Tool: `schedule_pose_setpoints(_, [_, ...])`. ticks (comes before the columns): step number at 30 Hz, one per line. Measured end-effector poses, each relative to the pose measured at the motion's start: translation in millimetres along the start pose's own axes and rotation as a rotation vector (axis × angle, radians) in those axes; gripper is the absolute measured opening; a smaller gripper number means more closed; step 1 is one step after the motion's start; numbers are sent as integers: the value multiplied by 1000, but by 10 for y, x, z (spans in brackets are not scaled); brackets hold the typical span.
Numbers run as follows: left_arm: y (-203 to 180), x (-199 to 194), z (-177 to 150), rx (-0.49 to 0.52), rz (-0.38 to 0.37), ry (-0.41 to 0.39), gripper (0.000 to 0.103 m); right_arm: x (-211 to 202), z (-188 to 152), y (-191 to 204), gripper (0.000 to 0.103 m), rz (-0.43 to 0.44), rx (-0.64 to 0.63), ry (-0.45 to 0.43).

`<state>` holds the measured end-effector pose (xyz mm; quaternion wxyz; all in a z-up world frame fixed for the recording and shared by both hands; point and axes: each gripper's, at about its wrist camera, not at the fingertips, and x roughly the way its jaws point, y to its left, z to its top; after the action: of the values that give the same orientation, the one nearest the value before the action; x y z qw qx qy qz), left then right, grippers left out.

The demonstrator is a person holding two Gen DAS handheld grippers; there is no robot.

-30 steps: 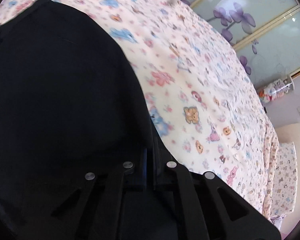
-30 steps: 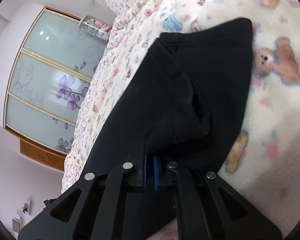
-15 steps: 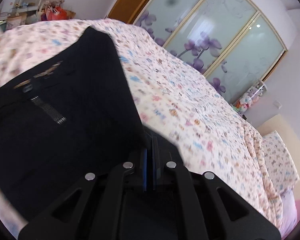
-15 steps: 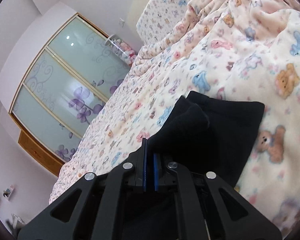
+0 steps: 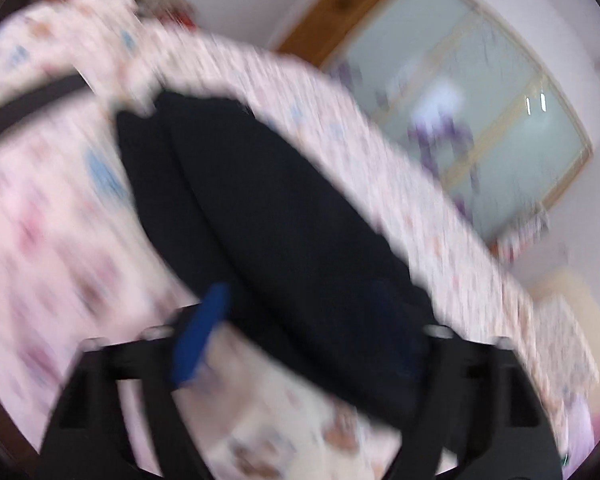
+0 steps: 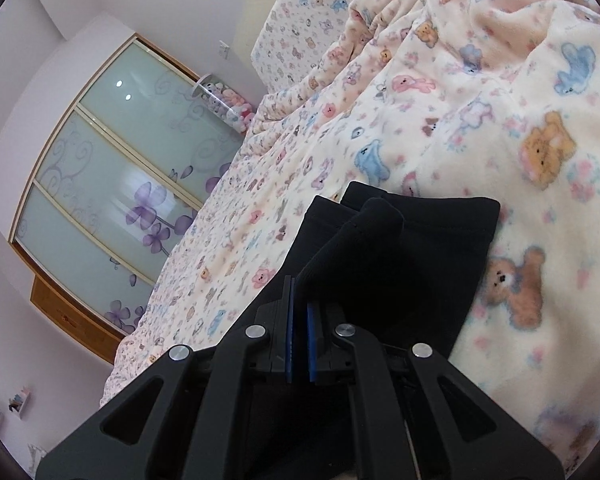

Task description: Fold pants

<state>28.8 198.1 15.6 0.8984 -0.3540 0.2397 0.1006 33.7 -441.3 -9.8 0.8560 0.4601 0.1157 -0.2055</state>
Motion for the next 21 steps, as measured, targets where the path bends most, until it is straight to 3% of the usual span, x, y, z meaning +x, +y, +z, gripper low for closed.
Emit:
schedule_pose_setpoints(2, [111,6,238,-22,16,-15,82,-1,-5,4,5,-1,-2,-1])
schedule_pose_setpoints(5, [296,305,569,-105,-13,109,80,5,-2,-2,5,-4,-6,-1])
schedule_pose_setpoints(8, [481,582,784,-201,-6,183,71,7,-7,1,5,-5,-4,0])
schedule_pose_setpoints(13, [696,912,875,-302,-19,273,68,13,-11,4,5,-7,-10,7])
schedule_pose_setpoints(17, [717,1029,962,-306,6,262,65,20,-23,23,5,-5,-22,9])
schedule_pose_setpoints(20, [752,1086,1066,-323,34,236,49,27,-20,16,5,-4,-24,10])
schedule_pose_setpoints(21, [766,1107,1095,-326,56,235,38,22,-26,24,5,-4,-24,9])
